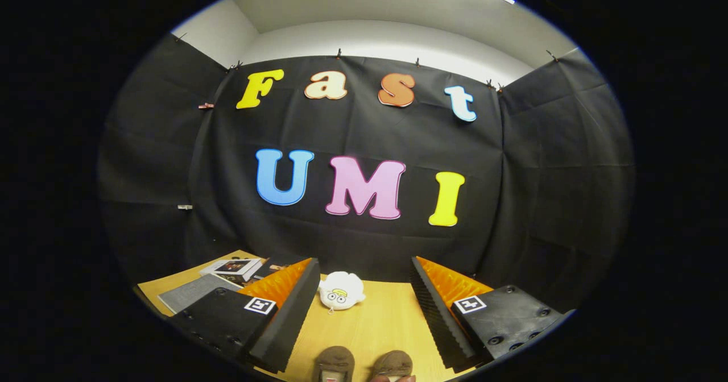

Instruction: Open the storage box then place both shoes into the box .Put the left shoe in first, then the right shoe, with the right side of both shoes facing outward in a uniform manner.

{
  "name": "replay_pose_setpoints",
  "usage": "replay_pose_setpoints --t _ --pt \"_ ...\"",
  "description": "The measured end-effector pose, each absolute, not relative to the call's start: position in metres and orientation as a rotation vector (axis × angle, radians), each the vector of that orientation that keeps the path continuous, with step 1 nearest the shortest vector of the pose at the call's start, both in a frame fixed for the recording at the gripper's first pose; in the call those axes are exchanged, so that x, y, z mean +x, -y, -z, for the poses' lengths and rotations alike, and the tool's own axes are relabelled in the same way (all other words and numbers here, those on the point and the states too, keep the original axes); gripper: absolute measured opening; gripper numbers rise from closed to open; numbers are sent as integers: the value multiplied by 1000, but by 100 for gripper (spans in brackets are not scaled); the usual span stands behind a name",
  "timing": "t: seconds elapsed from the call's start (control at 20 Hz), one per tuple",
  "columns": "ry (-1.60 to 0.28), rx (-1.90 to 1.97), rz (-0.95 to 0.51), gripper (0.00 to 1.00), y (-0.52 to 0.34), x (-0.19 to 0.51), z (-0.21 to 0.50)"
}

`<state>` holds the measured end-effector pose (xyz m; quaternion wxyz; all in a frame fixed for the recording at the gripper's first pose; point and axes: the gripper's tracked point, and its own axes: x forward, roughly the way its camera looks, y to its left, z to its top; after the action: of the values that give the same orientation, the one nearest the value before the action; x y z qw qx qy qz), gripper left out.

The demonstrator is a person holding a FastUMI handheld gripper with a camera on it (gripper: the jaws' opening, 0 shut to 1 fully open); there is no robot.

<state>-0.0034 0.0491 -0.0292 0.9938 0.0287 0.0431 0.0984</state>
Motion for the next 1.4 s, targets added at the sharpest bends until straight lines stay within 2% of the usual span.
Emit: replay_pose_setpoints --t 0.4,0.7,1.0,1.4 --pt "-413 374 -545 98 -140 -6 108" --pt "-735 622 -726 98 -203 -24 186" --pt "-979 813 -796 98 -250 -55 247" --pt "-1157 1187 -830 98 -289 -68 262"
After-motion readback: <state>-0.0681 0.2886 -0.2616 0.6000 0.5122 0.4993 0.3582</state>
